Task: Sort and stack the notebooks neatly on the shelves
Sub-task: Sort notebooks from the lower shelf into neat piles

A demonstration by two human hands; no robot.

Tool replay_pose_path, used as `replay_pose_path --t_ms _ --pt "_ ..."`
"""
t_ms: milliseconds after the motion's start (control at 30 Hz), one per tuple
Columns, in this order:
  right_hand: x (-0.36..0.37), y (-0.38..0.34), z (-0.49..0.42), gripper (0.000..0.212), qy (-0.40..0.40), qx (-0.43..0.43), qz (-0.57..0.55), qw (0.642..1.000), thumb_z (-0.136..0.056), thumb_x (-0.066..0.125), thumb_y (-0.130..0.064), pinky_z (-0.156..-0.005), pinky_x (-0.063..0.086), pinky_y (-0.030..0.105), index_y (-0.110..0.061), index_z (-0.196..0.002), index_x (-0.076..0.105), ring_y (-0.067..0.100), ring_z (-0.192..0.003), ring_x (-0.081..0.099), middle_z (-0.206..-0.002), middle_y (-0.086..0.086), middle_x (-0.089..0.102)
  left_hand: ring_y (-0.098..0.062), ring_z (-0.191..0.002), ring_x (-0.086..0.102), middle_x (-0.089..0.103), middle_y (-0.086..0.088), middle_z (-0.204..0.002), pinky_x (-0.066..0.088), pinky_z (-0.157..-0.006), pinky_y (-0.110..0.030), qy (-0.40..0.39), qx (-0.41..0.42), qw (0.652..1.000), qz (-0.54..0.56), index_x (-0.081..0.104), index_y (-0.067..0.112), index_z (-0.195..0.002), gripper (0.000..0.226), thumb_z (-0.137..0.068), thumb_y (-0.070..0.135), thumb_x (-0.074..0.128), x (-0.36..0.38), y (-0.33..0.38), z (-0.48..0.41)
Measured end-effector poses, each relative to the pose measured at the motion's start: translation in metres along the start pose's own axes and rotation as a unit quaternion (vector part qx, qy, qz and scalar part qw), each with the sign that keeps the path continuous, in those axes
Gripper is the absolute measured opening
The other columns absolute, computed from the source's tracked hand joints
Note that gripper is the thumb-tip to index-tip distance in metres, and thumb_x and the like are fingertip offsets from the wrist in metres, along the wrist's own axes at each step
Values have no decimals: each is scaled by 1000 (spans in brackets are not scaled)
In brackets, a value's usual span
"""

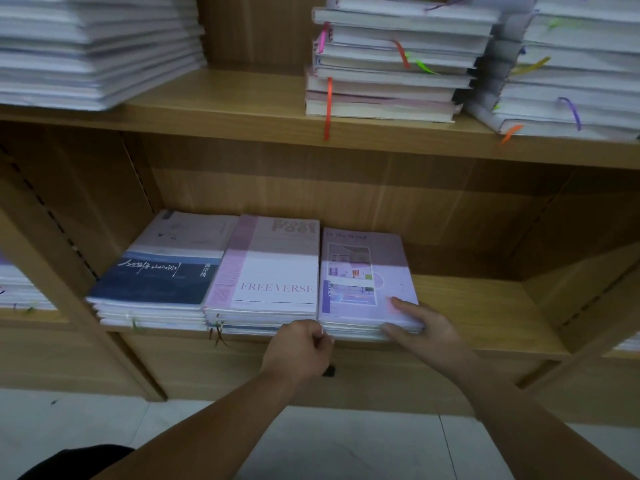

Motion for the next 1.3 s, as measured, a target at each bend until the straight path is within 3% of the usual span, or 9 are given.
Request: replay_pose_path --t_ms 200,333,533,633,833,933,1100,1200,1300 --pt "-6 -24 11 62 26 8 110 994 -83 76 -53 -111 45 39 -31 -138 60 20 -136 46 -148 -3 42 -5 -62 64 64 13 -61 50 -58 -21 -21 4 1000 9 73 22 -81 16 -92 28 64 -3 8 5" --pt "-6 -67 27 49 87 -27 236 967 -90 67 -53 -111 39 34 -35 -135 62 14 -144 36 -156 -8 41 -9 -77 69 73 8 -82 57 -67 -26 -49 7 999 -10 73 23 -94 12 -91 27 62 -14 12 17" --pt "30 -130 57 5 36 -65 116 990 -87 76 -40 -91 56 30 -40 -91 74 -5 -89 66 -91 -24 72 -13 -92 68 73 4 -99 56 -82 -27 -64 22 998 -11 69 22 -110 39 -79 35 50 -71 22 56" --pt "49 -175 70 18 -1 -91 157 983 -91 71 -40 -81 56 28 -43 -74 68 -5 -80 65 -75 -24 70 -11 -95 67 71 6 -103 57 -86 -30 -66 25 997 -32 68 26 -114 35 -81 30 59 -108 21 78" --pt "53 -314 93 31 -41 -178 179 967 -91 66 -50 -63 52 33 -32 -66 69 3 -59 59 -63 -15 64 -4 -94 66 69 16 -104 56 -88 -25 20 59 998 -12 66 30 -125 34 -92 39 69 -229 62 102" --pt "33 -410 103 28 -27 -252 161 954 -90 66 -47 -53 46 27 -26 -74 74 0 -54 56 -61 -12 65 -3 -84 69 73 13 -91 58 -80 -29 82 110 990 10 71 30 -112 20 -92 28 70 -304 99 105" --pt "-4 -540 103 23 66 -350 76 931 -90 68 -44 -69 57 32 -26 -80 77 2 -70 68 -71 -13 73 -1 -78 69 74 14 -83 55 -70 -23 252 180 951 16 74 31 -95 9 -91 22 73 -434 152 108" --pt "-29 -576 89 20 154 -344 2 926 -91 67 -45 -67 56 36 -26 -85 68 9 -73 66 -76 -6 69 -7 -72 63 67 9 -75 50 -63 -26 394 187 900 -13 70 25 -86 7 -92 25 69 -515 170 117" --pt "-46 -580 55 34 201 -244 -49 948 -93 57 -58 -78 58 44 -24 -97 59 20 -86 65 -94 -3 65 -6 -78 57 61 7 -89 42 -61 -25 433 105 894 -38 62 30 -94 14 -97 43 59 -572 159 102"
Point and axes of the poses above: each hand's wrist, its own z-axis away from the middle knuckle, its own x-axis out of the palm, y = z × x, the point moved 9 cm from there along -z, towards the middle knuckle
